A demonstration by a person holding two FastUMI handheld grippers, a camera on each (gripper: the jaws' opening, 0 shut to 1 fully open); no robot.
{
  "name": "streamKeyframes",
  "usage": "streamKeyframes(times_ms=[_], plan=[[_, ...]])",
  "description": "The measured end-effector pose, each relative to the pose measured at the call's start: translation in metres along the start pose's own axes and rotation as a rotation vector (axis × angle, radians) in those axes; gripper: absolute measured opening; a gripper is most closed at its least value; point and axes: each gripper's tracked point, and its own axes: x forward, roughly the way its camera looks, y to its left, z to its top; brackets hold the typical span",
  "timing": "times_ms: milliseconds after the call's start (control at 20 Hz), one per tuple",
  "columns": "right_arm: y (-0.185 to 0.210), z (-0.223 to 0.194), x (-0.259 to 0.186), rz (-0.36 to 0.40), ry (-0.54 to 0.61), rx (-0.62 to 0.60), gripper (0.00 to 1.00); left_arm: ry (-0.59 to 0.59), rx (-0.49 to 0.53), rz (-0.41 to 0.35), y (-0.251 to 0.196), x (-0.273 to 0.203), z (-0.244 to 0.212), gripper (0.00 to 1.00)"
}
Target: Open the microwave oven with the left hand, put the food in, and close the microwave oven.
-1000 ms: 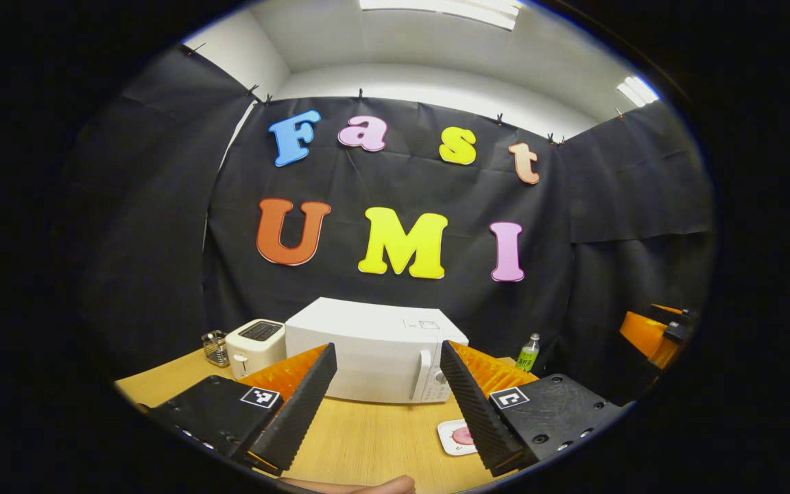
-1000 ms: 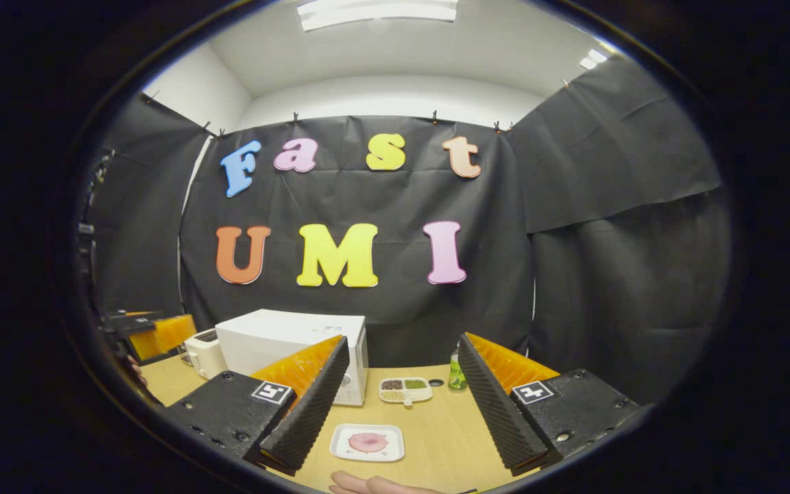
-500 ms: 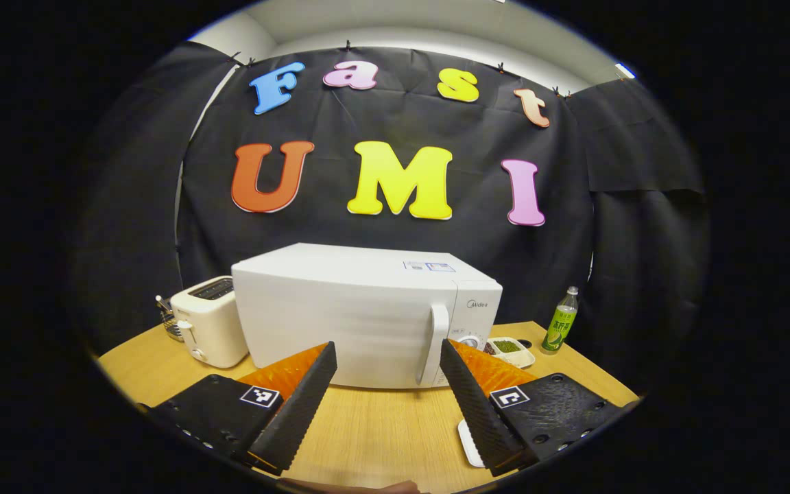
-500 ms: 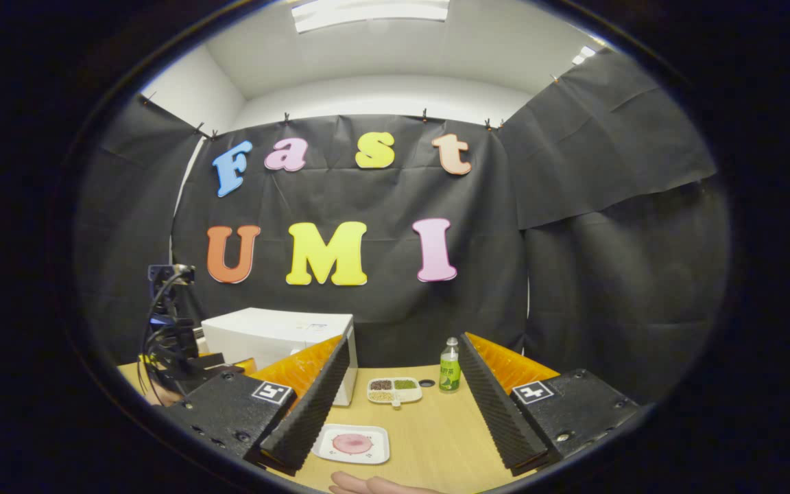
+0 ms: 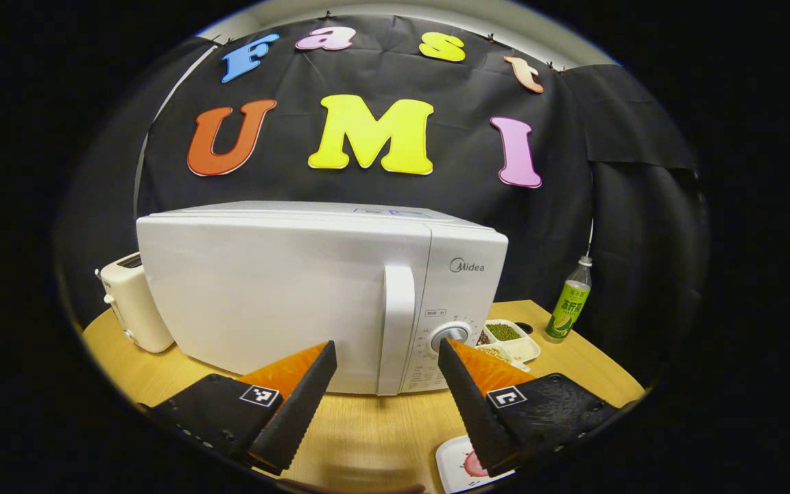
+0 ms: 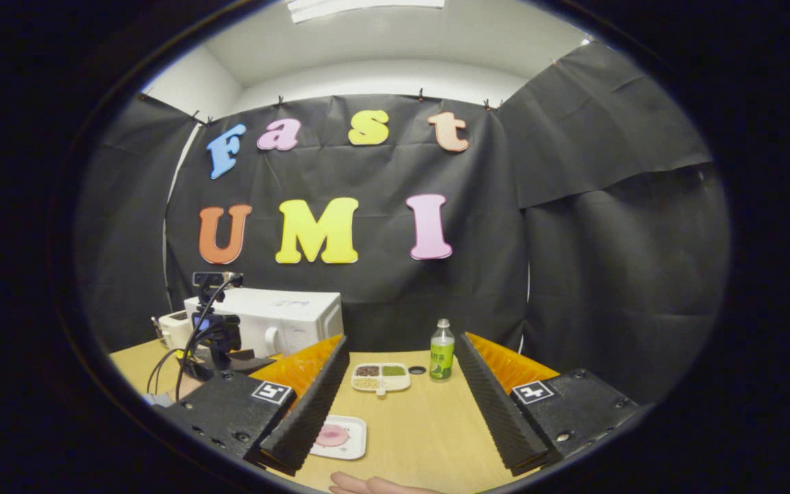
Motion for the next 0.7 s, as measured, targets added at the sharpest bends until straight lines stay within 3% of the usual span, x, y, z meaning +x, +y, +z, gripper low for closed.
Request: streamKeyframes(times_ms=[50, 200, 300, 400, 450, 650, 700], plan=[[-0.004, -0.006, 0.005, -0.002, 0.009, -0.002, 1.0, 0.009, -0.002, -0.001, -0.002, 0.007, -0.003, 0.93], [-0.014, -0.016, 0.015, -0.003, 0.017, -0.003, 1.0, -0.01, -0.027, 0.011, -0.004, 0.016, 0.0, 0.88], [-0.016, -0.021, 0.025, 0.002, 0.02, -0.014, 0.94, -0.05, -0.026, 0.023, -0.004, 0.022, 0.012, 0.88], [-0.015, -0.029, 0.034, 0.015, 0.034, -0.029, 0.95, -0.05, -0.026, 0.043, 0.0, 0.027, 0.012, 0.88], [-0.015, -0.031, 0.037, 0.019, 0.039, -0.034, 1.0, -0.057, -0.024, 0.047, 0.0, 0.027, 0.013, 0.88], [-0.006, -0.033, 0.048, 0.048, 0.046, -0.051, 1.0, -0.075, -0.02, 0.048, 0.003, 0.027, 0.012, 0.89], [-0.003, -0.032, 0.05, 0.059, 0.047, -0.051, 0.95, -0.077, -0.019, 0.048, 0.004, 0.027, 0.012, 0.9]])
